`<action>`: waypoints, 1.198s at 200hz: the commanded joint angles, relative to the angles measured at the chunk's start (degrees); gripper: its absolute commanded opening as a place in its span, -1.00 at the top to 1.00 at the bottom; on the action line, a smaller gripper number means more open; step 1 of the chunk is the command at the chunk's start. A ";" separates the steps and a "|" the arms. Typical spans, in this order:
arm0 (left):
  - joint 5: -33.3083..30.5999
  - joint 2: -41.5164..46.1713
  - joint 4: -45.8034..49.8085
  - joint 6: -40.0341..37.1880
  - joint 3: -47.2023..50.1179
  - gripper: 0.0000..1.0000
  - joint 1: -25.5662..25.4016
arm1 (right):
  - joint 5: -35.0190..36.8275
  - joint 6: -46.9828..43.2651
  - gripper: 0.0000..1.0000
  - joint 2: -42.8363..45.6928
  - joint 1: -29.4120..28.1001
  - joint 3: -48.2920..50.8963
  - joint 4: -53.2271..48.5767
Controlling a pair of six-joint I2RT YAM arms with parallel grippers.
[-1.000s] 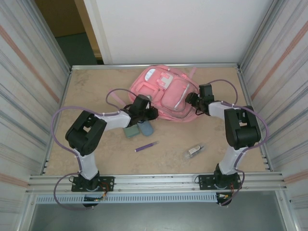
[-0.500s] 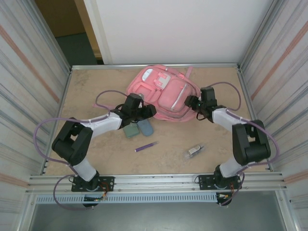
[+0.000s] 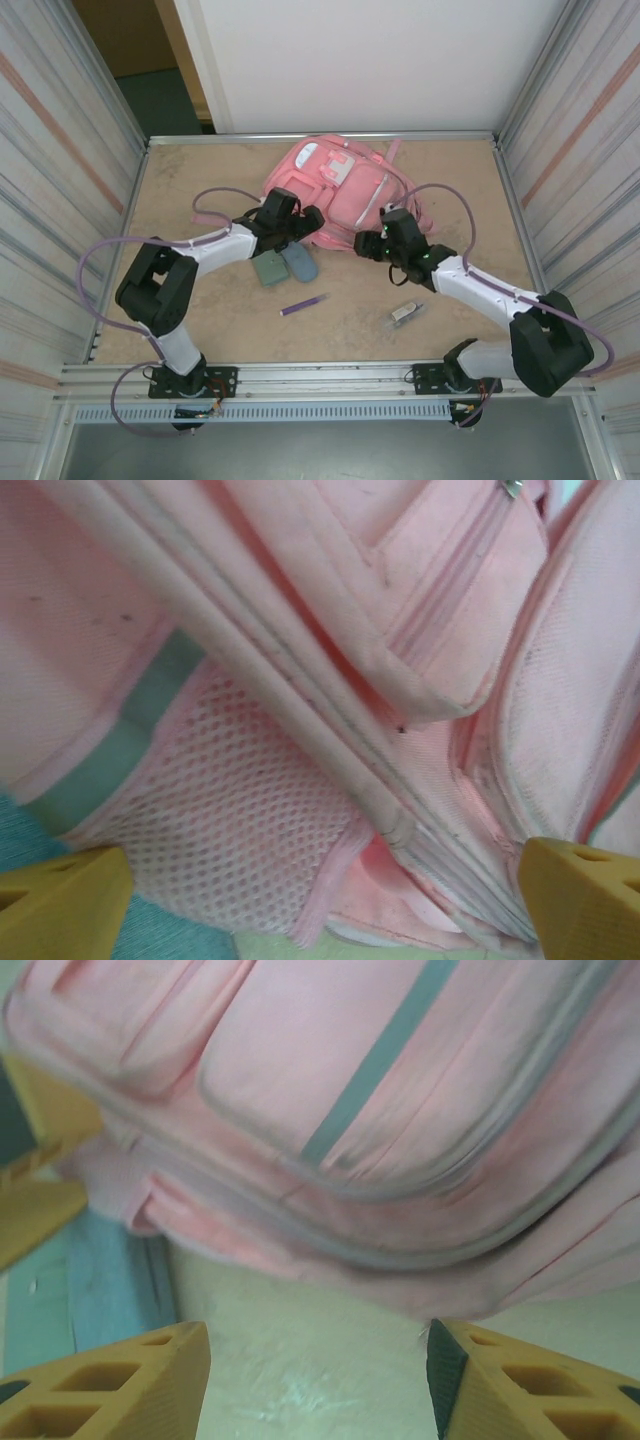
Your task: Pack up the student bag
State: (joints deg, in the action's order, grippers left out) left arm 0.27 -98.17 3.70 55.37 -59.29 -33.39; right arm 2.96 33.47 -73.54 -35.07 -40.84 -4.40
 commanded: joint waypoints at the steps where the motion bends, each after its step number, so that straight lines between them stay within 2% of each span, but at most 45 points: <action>1: -5.45 1.20 5.34 2.96 1.63 -0.97 0.27 | 1.27 -4.39 -0.17 -2.50 -4.63 -0.22 0.97; 35: -5.89 0.78 4.27 3.45 1.54 -0.83 1.95 | 1.45 -6.60 -0.16 -8.37 -11.35 -2.56 4.82; 49: -8.40 0.68 3.94 3.58 1.63 -0.69 2.73 | 1.77 -6.43 -0.16 -11.28 -12.49 -3.97 5.17; 62: -8.04 -0.42 3.49 3.11 1.12 -0.53 4.24 | 2.60 -5.73 -0.15 -13.10 -13.50 -4.51 5.94; 87: -7.16 -3.30 1.83 1.18 -0.51 -0.41 6.21 | 2.51 -4.50 -0.15 -15.77 -14.61 -4.59 8.71; 130: -10.42 -4.51 -0.74 0.01 -0.61 0.30 6.23 | 4.51 -3.74 -0.14 -19.25 -16.35 -5.42 9.42; 135: -10.78 -4.21 -0.83 -0.27 -0.60 0.44 6.23 | 4.64 -3.49 -0.13 -19.81 -16.39 -5.62 9.27; 172: -9.51 -0.09 0.00 -4.53 -1.27 1.00 6.10 | 0.38 -2.32 -0.16 -20.91 -13.56 -4.44 11.90; 215: -3.43 5.08 3.02 -3.89 -3.36 1.00 5.79 | -0.70 -5.62 -0.18 -23.17 -11.04 -4.61 15.79; 239: 1.01 7.13 4.60 -1.58 -4.68 1.00 5.70 | 1.86 -3.45 -0.17 -24.72 -9.42 -5.69 15.69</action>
State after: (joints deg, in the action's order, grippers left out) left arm -3.70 -96.16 6.46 52.75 -60.69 -27.49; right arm 3.07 29.32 -96.62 -45.69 -45.21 9.72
